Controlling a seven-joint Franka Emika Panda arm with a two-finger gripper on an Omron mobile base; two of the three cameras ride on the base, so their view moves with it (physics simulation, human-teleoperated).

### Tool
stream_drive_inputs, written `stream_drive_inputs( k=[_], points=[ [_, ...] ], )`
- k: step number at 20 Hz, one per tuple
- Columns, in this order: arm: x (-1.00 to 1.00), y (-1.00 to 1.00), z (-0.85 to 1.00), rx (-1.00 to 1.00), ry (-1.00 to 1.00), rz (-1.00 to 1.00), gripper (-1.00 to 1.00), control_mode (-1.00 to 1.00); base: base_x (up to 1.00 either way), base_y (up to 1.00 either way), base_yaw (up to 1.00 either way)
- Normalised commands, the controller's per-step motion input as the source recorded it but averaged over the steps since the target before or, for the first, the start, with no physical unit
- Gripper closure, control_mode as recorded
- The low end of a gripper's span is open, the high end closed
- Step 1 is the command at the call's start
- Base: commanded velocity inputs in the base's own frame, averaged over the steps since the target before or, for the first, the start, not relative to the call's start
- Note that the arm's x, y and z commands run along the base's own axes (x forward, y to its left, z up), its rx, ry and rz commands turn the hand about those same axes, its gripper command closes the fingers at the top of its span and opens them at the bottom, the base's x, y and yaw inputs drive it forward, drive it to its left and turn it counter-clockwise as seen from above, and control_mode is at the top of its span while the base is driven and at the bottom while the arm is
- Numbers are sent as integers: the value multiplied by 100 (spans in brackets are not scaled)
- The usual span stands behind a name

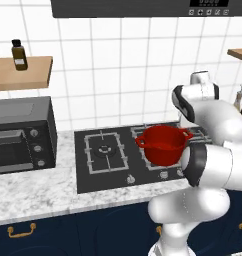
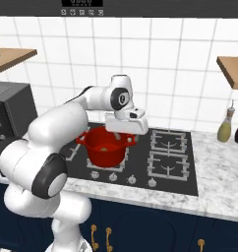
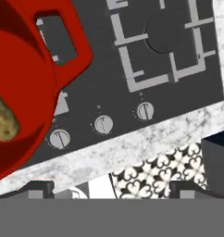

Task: Put the potato and onion in the pot. Retrieve the spatula and lightly stir the vegetables in the pot.

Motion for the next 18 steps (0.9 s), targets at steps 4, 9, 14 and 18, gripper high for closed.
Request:
stream_drive_inputs(
  k=[4, 9, 14, 18],
  points=[
    [-3, -16, 0, 0, 0, -4, -100, -100, 0, 0, 0],
    [-52, 7, 16, 0, -14, 1, -100, -100, 0, 0, 0],
    [-60, 58, 32, 0, -32, 9, -100, -100, 0, 0, 0],
    [-12, 50, 5, -2, -6, 7, -100, -100, 0, 0, 0]
  ],
)
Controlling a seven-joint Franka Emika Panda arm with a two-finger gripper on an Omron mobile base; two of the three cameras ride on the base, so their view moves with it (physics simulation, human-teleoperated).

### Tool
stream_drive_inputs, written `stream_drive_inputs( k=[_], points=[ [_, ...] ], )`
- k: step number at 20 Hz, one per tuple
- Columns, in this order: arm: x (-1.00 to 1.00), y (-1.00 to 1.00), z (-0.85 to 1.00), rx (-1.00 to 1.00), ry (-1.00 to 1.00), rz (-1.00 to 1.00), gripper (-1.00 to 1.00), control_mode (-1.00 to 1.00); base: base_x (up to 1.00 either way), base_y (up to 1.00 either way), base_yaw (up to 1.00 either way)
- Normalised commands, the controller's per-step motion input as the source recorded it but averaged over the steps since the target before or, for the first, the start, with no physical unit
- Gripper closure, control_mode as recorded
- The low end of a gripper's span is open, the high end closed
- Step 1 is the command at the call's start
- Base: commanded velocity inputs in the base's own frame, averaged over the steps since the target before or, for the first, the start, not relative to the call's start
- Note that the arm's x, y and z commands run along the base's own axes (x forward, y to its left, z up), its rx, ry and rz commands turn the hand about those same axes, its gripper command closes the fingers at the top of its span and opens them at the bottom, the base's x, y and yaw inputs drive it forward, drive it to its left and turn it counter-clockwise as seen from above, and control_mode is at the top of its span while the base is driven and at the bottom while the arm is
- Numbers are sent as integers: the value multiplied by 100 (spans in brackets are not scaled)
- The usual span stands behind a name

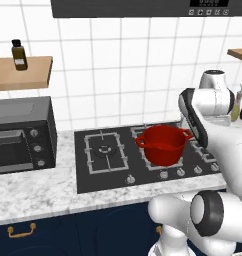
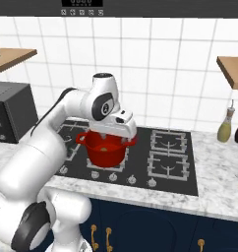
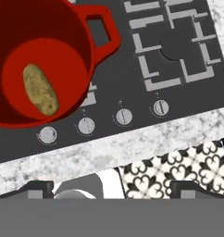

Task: Put the potato and onion in the pot. Retrieve the spatula and lightly stir the vegetables in the pot.

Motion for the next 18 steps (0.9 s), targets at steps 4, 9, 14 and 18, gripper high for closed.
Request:
stream_drive_inputs(
  k=[4, 9, 14, 18],
  points=[
    [0, 4, 0, -2, 1, 0, -100, -100, 0, 0, 0],
    [0, 0, 0, 0, 0, 0, -100, 100, -5, -63, 0],
    [0, 0, 0, 0, 0, 0, -100, 100, -9, -100, 0],
    [0, 0, 0, 0, 0, 0, -100, 100, -7, -97, -2]
  ],
)
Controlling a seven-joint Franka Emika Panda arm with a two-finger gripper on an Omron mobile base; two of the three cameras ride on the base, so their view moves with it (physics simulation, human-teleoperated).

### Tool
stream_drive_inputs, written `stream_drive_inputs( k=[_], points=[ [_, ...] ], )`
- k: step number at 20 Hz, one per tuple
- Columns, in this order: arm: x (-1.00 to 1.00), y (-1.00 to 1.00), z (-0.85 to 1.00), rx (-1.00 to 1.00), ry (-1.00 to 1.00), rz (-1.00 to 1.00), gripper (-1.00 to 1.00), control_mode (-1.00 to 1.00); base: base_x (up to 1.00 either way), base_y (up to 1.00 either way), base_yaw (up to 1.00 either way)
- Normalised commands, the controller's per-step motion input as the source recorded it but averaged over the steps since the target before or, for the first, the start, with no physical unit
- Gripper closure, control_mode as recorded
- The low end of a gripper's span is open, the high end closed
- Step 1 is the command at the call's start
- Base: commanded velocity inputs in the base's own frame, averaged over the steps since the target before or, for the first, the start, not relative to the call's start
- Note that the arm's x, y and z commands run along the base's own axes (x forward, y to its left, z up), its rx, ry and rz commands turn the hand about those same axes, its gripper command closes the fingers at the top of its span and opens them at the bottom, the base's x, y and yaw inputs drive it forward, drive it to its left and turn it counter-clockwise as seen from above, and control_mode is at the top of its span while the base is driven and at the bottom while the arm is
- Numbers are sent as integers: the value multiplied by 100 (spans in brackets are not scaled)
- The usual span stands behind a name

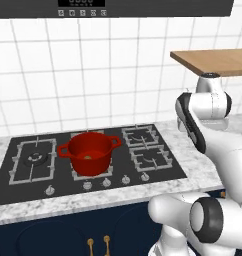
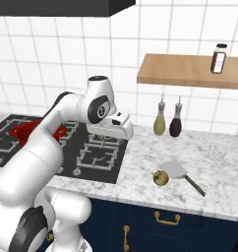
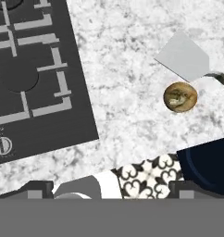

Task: Put the potato and onion in the pot. Retrieve the spatula and lightly stir the vegetables in the pot.

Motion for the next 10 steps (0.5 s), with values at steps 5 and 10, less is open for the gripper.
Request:
stream_drive_inputs(
  k=[5, 10],
  points=[
    [-4, -68, -13, 1, 7, -6, -100, -100, -1, -20, -1],
    [0, -15, -57, 4, 5, -3, -100, -100, 0, 0, 0]
  ],
)
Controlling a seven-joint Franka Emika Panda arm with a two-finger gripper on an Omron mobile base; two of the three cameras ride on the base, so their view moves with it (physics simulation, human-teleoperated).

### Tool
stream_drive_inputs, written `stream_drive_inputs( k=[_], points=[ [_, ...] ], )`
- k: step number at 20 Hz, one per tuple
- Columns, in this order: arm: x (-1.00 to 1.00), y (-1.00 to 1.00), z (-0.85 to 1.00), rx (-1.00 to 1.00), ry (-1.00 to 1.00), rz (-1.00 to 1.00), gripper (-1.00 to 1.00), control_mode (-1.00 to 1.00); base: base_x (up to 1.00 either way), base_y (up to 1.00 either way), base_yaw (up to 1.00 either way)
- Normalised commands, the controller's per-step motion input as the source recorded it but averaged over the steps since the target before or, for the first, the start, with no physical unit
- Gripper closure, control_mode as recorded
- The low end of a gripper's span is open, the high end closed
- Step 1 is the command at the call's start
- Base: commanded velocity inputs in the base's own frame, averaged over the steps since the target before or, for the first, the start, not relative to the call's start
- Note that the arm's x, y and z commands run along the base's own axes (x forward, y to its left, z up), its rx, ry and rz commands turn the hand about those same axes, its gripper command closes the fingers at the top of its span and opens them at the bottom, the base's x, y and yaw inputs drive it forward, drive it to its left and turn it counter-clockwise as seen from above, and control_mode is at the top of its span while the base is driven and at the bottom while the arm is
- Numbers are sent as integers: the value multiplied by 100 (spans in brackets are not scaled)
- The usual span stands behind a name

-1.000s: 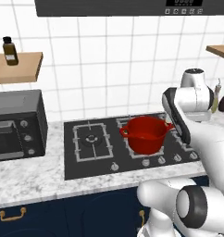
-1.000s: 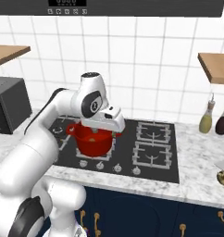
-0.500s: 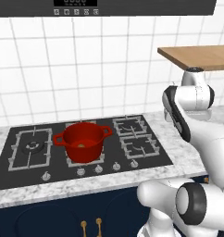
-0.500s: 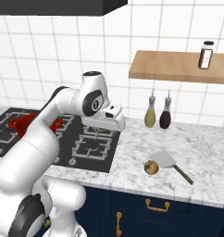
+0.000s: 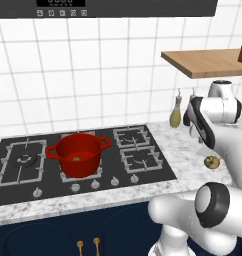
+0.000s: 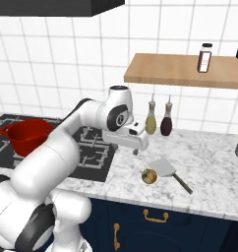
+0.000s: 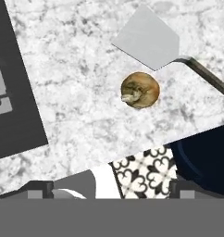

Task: Put the potato and onion in the pot. Retrieve the spatula and lightly stir the vegetables in the pot.

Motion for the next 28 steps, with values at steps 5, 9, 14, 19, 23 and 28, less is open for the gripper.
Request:
stream_drive_inputs(
  k=[5, 9, 14, 19, 23, 28],
  points=[
    [4, -32, -75, 13, 12, 0, -100, -100, 0, 0, 0],
    [23, -43, -62, 1, 3, -2, -100, -100, 0, 0, 0],
    [5, -22, -32, 6, 1, 0, -100, -100, 0, 0, 0],
    [19, -16, -34, 1, 5, 0, -100, -100, 0, 0, 0],
    [38, -23, -25, 0, 6, -1, -100, -100, 0, 0, 0],
    [37, -31, -21, 1, 5, -1, -100, -100, 0, 0, 0]
  ],
)
